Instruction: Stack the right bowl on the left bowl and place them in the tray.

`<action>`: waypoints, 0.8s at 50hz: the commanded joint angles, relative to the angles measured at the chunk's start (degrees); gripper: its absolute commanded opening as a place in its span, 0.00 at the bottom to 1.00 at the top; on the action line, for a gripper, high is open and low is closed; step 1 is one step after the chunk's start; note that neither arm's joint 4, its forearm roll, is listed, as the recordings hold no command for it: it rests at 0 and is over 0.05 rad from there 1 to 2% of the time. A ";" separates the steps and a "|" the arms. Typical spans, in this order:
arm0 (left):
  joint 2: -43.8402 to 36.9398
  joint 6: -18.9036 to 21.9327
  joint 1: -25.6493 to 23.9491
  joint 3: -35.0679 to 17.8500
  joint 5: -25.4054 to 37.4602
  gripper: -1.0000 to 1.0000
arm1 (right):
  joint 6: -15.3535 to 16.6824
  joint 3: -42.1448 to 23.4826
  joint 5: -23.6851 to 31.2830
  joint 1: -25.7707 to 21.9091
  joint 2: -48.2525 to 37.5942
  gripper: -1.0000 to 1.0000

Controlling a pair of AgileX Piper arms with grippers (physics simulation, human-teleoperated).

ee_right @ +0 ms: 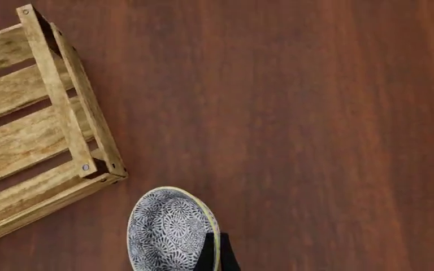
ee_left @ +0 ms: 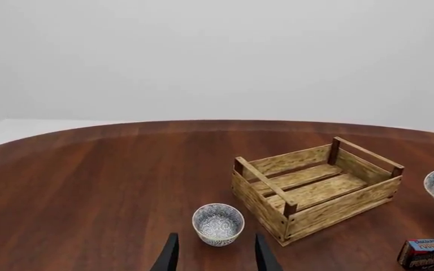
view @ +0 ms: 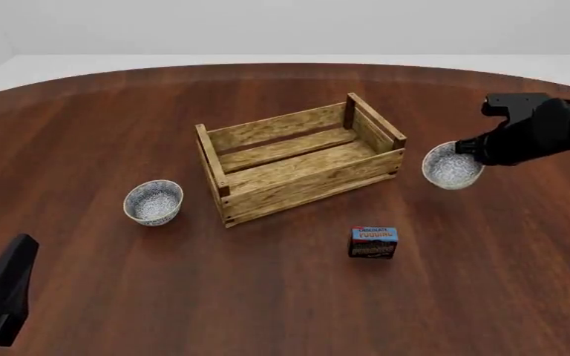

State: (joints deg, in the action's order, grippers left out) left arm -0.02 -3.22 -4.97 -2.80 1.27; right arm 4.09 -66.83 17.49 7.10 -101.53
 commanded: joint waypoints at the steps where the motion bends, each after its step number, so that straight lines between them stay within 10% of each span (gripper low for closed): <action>1: 0.00 0.00 -0.02 0.36 -0.53 1.00 | -1.04 1.20 1.04 -1.26 5.56 0.00; 40: 0.01 0.13 0.25 -1.13 0.50 1.00 | -6.87 5.01 10.04 -11.53 32.48 0.00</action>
State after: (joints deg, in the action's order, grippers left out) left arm -0.01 -3.07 -4.76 -3.38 1.35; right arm -1.05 -61.75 25.39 -1.83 -74.52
